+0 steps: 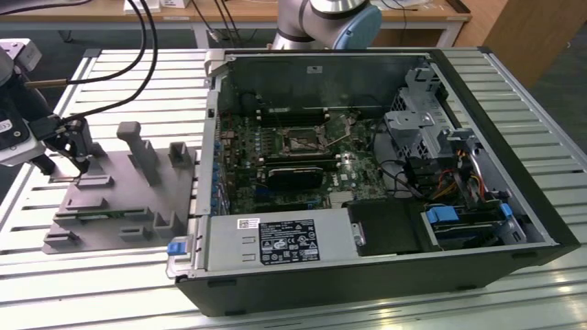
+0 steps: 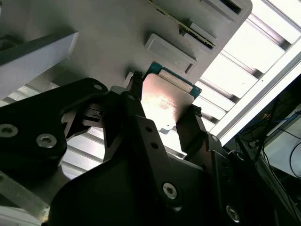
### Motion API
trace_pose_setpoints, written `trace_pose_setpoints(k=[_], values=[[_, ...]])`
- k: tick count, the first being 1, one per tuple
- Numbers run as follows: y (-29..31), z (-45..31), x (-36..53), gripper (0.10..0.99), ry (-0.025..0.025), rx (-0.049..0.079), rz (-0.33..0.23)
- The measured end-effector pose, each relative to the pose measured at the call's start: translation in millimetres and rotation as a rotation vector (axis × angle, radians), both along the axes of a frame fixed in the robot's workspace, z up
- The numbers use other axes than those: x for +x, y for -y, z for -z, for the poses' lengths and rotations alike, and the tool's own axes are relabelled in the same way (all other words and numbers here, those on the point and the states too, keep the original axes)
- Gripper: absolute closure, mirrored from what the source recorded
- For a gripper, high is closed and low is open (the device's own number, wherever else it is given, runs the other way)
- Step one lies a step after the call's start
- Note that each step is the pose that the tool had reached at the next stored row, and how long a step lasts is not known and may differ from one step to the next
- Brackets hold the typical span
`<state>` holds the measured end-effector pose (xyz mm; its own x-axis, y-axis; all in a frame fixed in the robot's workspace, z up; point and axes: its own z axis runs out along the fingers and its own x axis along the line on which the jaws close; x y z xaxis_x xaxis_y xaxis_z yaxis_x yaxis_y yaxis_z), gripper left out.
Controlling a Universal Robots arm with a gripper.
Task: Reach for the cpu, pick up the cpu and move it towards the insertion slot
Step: 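Pick up the cpu and move it towards the insertion slot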
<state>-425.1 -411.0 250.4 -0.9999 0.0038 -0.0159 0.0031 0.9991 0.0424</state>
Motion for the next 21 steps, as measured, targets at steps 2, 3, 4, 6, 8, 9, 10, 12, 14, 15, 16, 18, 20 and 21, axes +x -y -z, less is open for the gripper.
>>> trace_pose_setpoints(k=[2, 3, 4, 6, 8, 9, 10, 12, 14, 15, 16, 18, 20, 21], values=[[0.0, -0.8, 0.0, 0.545, 0.0, 0.0, 0.0], [0.0, -1.2, 0.0, 0.545, 0.0, 0.0, 0.0], [0.0, -1.8, 0.0, 0.545, -0.0001, 0.0, 0.0], [0.0, -3.0, 0.0, 0.545, 0.0001, 0.0, 0.0], [0.0, -4.4, 0.0, 0.545, 0.0001, 0.0, 0.0], [-0.1, -5.0, 0.0, 0.545, 0.0001, 0.0, 0.0], [-0.1, -5.7, 0.0, 0.545, 0.0001, 0.0, 0.0], [-0.1, -6.9, 0.0, 0.545, 0.0001, 0.0, 0.0], [-0.1, -8.1, 0.0, 0.545, 0.0002, 0.0, 0.0], [-0.2, -8.8, 0.0, 0.545, 0.0001, 0.0, 0.0], [-0.2, -9.4, 0.0, 0.545, 0.0001, 0.0, 0.0], [-0.2, -10.6, 0.0, 0.545, 0.0001, 0.0, 0.0], [-0.2, -11.9, 0.0, 0.545, 0.0001, 0.0, 0.0], [-0.2, -12.5, 0.0, 0.545, 0.0001, 0.0, 0.0]])
